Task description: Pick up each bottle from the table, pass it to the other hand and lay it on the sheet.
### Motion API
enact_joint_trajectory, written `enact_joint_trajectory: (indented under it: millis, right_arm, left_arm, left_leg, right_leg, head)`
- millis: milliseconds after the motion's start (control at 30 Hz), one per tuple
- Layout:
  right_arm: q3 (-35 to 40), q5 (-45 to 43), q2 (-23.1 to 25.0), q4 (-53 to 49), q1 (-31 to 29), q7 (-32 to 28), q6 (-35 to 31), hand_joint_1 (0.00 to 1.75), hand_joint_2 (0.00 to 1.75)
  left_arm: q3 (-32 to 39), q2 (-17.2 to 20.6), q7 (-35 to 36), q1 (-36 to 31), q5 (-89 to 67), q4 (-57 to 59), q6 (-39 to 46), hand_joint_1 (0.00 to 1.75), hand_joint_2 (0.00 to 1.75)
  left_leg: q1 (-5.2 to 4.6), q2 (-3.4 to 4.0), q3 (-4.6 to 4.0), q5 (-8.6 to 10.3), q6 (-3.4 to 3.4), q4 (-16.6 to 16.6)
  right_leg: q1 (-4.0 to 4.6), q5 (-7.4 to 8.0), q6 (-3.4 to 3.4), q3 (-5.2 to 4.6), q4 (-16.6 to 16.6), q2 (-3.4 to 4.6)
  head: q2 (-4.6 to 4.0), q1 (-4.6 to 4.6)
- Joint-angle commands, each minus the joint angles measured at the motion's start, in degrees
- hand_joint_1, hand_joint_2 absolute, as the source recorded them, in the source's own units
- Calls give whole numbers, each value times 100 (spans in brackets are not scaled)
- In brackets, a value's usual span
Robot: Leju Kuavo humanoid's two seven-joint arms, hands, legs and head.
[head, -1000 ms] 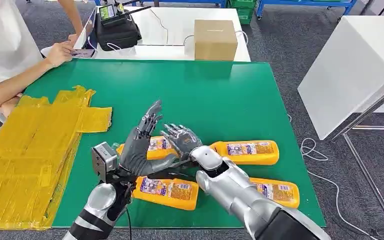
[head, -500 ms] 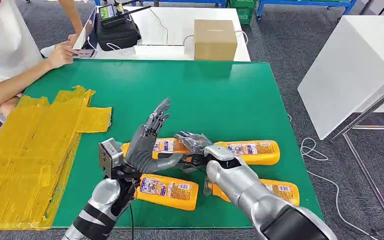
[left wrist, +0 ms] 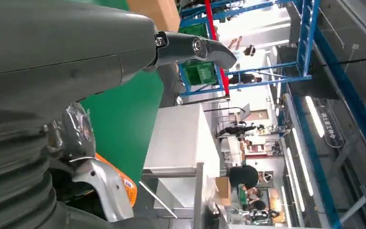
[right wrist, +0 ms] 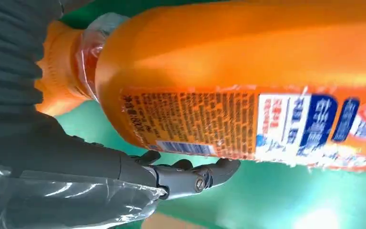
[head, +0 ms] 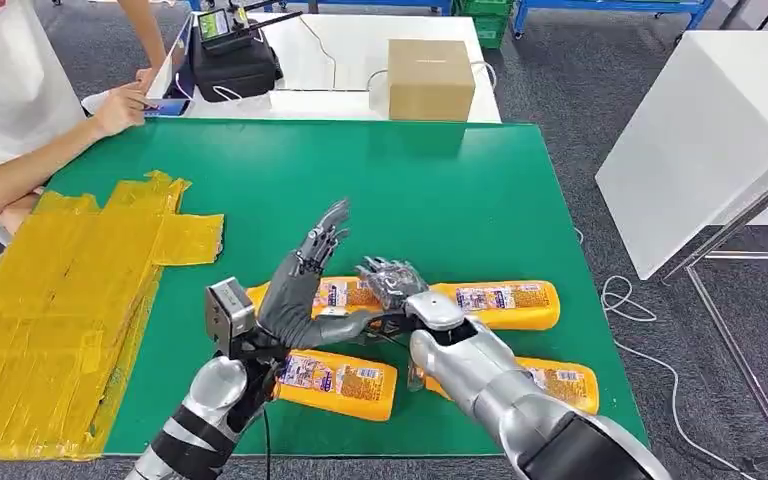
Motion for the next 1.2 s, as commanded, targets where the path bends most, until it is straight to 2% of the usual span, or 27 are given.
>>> enact_joint_trajectory:
  millis: [33,67,100,133,167,233,267,300,333,400,533,567,1033,1200]
  right_arm:
    - [708,423,73,224,-84,202,-361,0,175]
    - [732,451,76,222,-81,205,-390,7,175]
    - [774,498,81,219,-77,214,-432,26,175]
    - [787,515,90,222,-75,216,-441,54,175]
    - [787,515,90,222,-75,216,-441,65,175]
    - [789,515,96,226,-56,215,-440,122,175]
    - [789,515,96,230,-46,215,-439,131,175]
    - [789,515,96,230,-46,215,-439,131,175]
    - [790,515,96,233,-37,215,-439,147,175]
    - [790,516,98,237,-27,215,-436,162,175]
    - [790,516,98,237,-27,215,-436,162,175]
    - [787,517,100,240,-24,213,-432,175,175]
    - [555,377,84,246,-21,297,-425,175,175]
    - [218,303,-23,91,-171,522,-1372,175,175]
  left_arm:
    - [-2,42,46,-150,27,329,22,0,175]
    - [4,44,46,-145,29,322,22,0,175]
    - [12,50,46,-134,34,306,20,0,175]
    - [18,53,45,-126,35,293,23,0,175]
    - [18,53,45,-126,35,293,23,0,175]
    - [19,55,45,-125,35,291,23,0,175]
    - [20,58,45,-124,35,290,23,0,175]
    - [20,58,45,-124,35,290,23,0,175]
    - [22,62,45,-123,35,288,24,0,175]
    - [30,76,45,-123,35,277,25,0,175]
    - [30,76,45,-123,35,277,25,0,175]
    - [36,81,45,-121,35,264,27,0,175]
    - [73,85,43,-105,33,232,47,0,175]
    - [187,98,55,34,-9,81,137,0,175]
  left_leg:
    - [4,2,12,-6,-11,-1]
    - [5,2,24,-11,-18,-3]
    - [4,2,18,-9,-15,-2]
    - [3,3,11,-5,-10,-2]
    - [4,6,22,-11,-17,-2]
    - [4,4,23,-11,-19,-2]
    - [3,1,16,-8,-14,-2]
    - [2,1,12,-6,-11,-2]
    - [3,4,25,-12,-19,-3]
    - [5,4,28,-13,-20,-3]
    - [5,1,25,-10,-20,-5]
    - [4,0,20,-8,-16,-4]
    - [4,1,17,-7,-14,-3]
    - [3,4,20,-9,-17,-2]
  right_leg:
    - [3,-5,-5,13,-4,0]
    - [4,-9,-8,26,-7,-2]
    - [4,-7,-7,20,-5,-1]
    - [2,-4,-4,12,-3,1]
    - [3,-8,-7,23,-5,2]
    - [3,-10,-9,25,-5,0]
    - [3,-6,-6,18,-4,-1]
    - [2,-5,-5,14,-3,-1]
    - [2,-10,-9,26,-5,1]
    - [4,-10,-10,31,-7,1]
    - [4,-9,-10,29,-7,-3]
    - [3,-7,-8,23,-6,-2]
    - [4,-6,-7,21,-6,-1]
    - [2,-8,-8,22,-3,1]
  head:
    - [0,0]
    - [0,0]
    - [0,0]
    - [0,0]
    - [0,0]
    - [0,0]
    - [0,0]
    - [0,0]
    - [0,0]
    - [0,0]
    - [0,0]
    - [0,0]
    - [0,0]
    - [0,0]
